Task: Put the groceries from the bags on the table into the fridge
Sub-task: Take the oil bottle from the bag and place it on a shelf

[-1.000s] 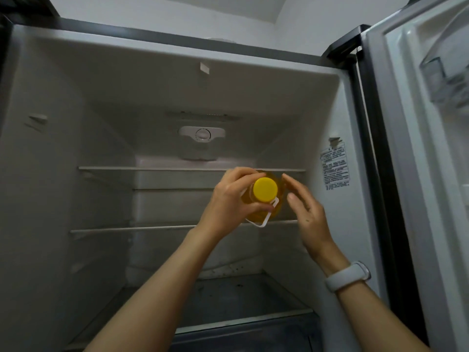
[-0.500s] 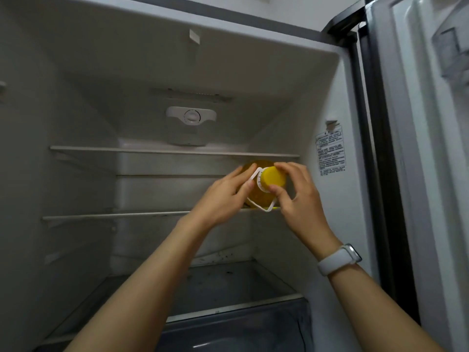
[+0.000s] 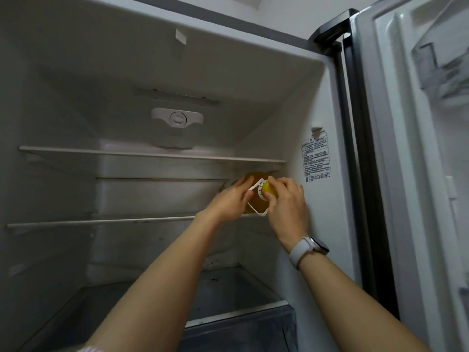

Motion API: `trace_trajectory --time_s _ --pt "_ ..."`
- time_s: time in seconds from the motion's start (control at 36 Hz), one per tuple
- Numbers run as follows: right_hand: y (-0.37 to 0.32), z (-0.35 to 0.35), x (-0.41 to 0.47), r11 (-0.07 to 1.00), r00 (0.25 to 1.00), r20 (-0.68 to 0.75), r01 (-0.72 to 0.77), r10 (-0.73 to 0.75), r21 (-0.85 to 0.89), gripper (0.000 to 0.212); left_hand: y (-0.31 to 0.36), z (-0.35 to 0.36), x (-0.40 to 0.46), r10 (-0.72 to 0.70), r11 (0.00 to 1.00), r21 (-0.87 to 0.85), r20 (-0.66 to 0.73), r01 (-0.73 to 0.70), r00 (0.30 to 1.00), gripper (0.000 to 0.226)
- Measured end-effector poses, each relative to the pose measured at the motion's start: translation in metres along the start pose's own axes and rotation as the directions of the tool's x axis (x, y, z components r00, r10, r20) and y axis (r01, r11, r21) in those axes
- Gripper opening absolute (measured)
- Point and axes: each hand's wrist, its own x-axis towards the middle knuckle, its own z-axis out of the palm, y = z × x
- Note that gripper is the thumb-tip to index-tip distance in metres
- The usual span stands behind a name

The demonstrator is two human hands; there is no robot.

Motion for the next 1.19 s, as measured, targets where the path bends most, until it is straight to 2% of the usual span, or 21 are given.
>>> trace_trajectory --time_s 0.17,0.22,0.28,0.39,0.5,0.61,0.69,0.81,0.86,1.0,1.11,1.19 --pt "0.004 0.001 -0.005 0.987 0.996 0.087 -0.001 0.015 -0.159 0.048 -0.005 0.003 0.009 -0.018 0.998 0.068 0.052 0.015 0.998 0.054" --pt "0.004 -0.002 -0.005 0.983 0.986 0.162 0.005 0.025 -0.184 0.055 -0.001 0.002 0.004 -0.026 0.996 0.082 0.008 0.025 1.0 0.053" --pt "0.002 -0.004 -0.007 0.982 0.973 0.227 0.004 0.04 -0.19 0.06 0.005 0.0 -0.005 -0.012 0.995 0.101 -0.093 0.022 0.996 0.052" --pt "-0.007 -0.009 -0.018 0.993 0.968 0.244 -0.027 0.054 -0.113 0.055 0.013 -0.006 -0.029 0.032 0.992 0.129 -0.302 0.007 0.953 0.05" --pt "-0.021 -0.019 -0.038 0.999 0.977 0.207 -0.039 0.044 -0.028 0.05 0.017 -0.016 -0.066 0.013 0.992 0.122 -0.428 0.043 0.904 0.048" --pt "-0.04 -0.037 -0.069 0.998 0.982 0.188 -0.043 0.033 0.05 0.043 0.013 -0.019 -0.117 0.008 0.982 0.168 -0.469 0.08 0.883 0.048" --pt "-0.05 -0.052 -0.103 0.994 0.977 0.214 -0.016 -0.008 0.106 0.037 0.016 -0.014 -0.168 -0.053 0.974 0.172 -0.458 0.147 0.887 0.047" --pt "-0.06 -0.073 -0.162 0.98 0.947 0.317 -0.019 -0.046 0.198 0.046 0.027 0.003 -0.251 -0.139 0.946 0.199 -0.462 0.255 0.876 0.043" --pt "-0.063 -0.087 -0.198 0.966 0.913 0.405 -0.058 -0.051 0.252 0.046 0.037 0.015 -0.298 -0.188 0.927 0.214 -0.442 0.307 0.877 0.045" --pt "-0.075 -0.136 -0.292 0.922 0.767 0.625 -0.128 -0.141 0.366 0.037 0.082 0.04 -0.427 -0.383 0.863 0.225 -0.295 0.453 0.875 0.047" --pt "-0.095 -0.183 -0.367 0.876 0.565 0.785 -0.212 -0.252 0.434 0.036 0.125 0.043 -0.538 -0.547 0.77 0.24 -0.228 0.591 0.806 0.047" --pt "-0.115 -0.221 -0.425 0.845 0.402 0.849 -0.263 -0.342 0.465 0.036 0.164 0.036 -0.627 -0.674 0.658 0.283 -0.192 0.698 0.714 0.048"
